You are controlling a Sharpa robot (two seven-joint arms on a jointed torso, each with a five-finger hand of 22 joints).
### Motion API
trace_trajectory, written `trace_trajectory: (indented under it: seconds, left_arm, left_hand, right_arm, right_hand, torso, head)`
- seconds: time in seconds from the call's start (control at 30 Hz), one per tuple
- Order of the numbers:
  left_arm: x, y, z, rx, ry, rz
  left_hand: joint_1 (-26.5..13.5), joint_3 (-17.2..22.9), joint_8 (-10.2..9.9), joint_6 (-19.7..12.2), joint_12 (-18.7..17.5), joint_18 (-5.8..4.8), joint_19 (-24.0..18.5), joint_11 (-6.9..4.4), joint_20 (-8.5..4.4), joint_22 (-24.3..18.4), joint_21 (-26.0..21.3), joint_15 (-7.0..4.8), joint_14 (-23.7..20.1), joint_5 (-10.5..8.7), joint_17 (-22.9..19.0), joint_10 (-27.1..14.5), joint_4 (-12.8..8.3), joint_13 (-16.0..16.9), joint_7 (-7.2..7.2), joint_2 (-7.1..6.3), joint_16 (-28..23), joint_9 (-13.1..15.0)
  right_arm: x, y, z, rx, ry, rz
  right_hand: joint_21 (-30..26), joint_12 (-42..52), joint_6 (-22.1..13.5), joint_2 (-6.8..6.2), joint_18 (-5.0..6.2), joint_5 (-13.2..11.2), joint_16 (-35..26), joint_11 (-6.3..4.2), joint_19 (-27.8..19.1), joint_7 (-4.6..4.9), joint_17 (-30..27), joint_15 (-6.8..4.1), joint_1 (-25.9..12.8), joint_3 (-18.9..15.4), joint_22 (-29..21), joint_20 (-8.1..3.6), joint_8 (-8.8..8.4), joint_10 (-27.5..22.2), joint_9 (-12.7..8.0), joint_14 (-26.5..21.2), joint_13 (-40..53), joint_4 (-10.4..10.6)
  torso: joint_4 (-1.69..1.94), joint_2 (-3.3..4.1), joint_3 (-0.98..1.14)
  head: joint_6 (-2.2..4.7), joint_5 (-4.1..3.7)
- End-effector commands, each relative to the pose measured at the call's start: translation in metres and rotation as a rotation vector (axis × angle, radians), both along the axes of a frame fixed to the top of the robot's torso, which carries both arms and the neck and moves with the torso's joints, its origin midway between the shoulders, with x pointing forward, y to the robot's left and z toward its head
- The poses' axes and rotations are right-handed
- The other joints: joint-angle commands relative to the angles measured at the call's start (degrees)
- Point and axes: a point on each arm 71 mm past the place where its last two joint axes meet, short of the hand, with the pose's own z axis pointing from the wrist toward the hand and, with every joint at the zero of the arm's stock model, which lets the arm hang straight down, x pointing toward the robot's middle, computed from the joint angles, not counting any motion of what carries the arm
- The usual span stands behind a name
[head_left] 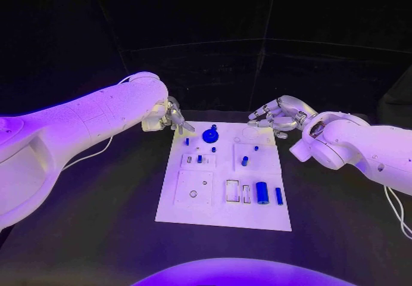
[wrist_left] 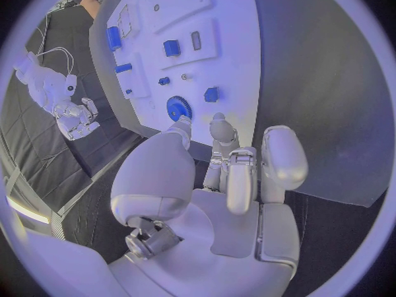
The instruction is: Assemble the parts on the task board
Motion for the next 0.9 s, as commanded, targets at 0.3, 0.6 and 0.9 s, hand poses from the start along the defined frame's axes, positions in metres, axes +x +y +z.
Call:
trace_trajectory:
  seconds: [0.3, 0.6, 0.9]
  left_arm:
    - [-0.003, 0.0, -0.012, 0.037, 0.055, -0.022]
    - [-0.004, -0.004, -0.015, 0.031, 0.059, -0.037]
    - [-0.004, -0.007, -0.015, 0.026, 0.05, -0.037]
  left_hand:
    - [0.35, -0.37, -0.14, 0.45, 0.21, 0.41, 0.22, 0.14, 0.34, -0.01, 0.07, 0.38, 5.84, -0.24, 15.09, 0.12, 0.01, 0.01, -0.01, 0.06, 0.18, -0.07]
    - [0.63, -0.51, -0.18, 0.53, 0.21, 0.38, 0.29, 0.13, 0.34, 0.19, 0.19, 0.37, 5.84, -0.24, 15.09, 0.11, -0.06, -0.02, -0.02, 0.31, 0.18, -0.17]
    - [1.62, -0.78, -0.33, 0.68, 0.3, 0.36, 0.34, 0.12, 0.34, 0.33, 0.24, 0.37, 5.84, -0.23, 15.09, 0.14, -0.4, -0.03, -0.02, 1.03, 0.18, -0.45]
  right_arm:
    - [0.0, 0.004, 0.002, 0.008, -0.013, 0.015]
    - [0.0, 0.005, 0.002, 0.01, -0.017, 0.015]
    - [0.001, 0.006, 0.002, 0.01, -0.016, 0.016]
  right_hand:
    - [-0.28, -0.04, -0.38, 0.11, 0.3, 0.56, 0.14, 0.08, -0.2, 0.0, 15.09, 0.36, 0.87, 0.07, -0.05, 0.01, 0.4, -0.22, 0.02, 5.95, -0.07, -0.32]
    - [-0.29, 0.05, -0.39, 0.14, 0.3, 0.69, 0.14, 0.07, -0.21, 0.0, 15.09, 0.36, 0.93, 0.1, -0.07, 0.0, 0.42, -0.16, 0.02, 5.95, 0.01, -0.34]
    - [-0.25, 0.04, -0.38, 0.14, 0.29, 0.76, 0.14, 0.06, -0.17, 0.0, 15.09, 0.35, 0.95, 0.1, 0.0, 0.0, 0.42, -0.17, 0.02, 5.95, -0.01, -0.34]
  torso:
    - [0.07, -0.05, -0.01]
    - [0.08, -0.09, 0.01]
    - [0.09, -0.05, 0.03]
  head:
    - [-0.14, -0.09]
    - [0.01, -0.2]
    - [-0.15, -0.19]
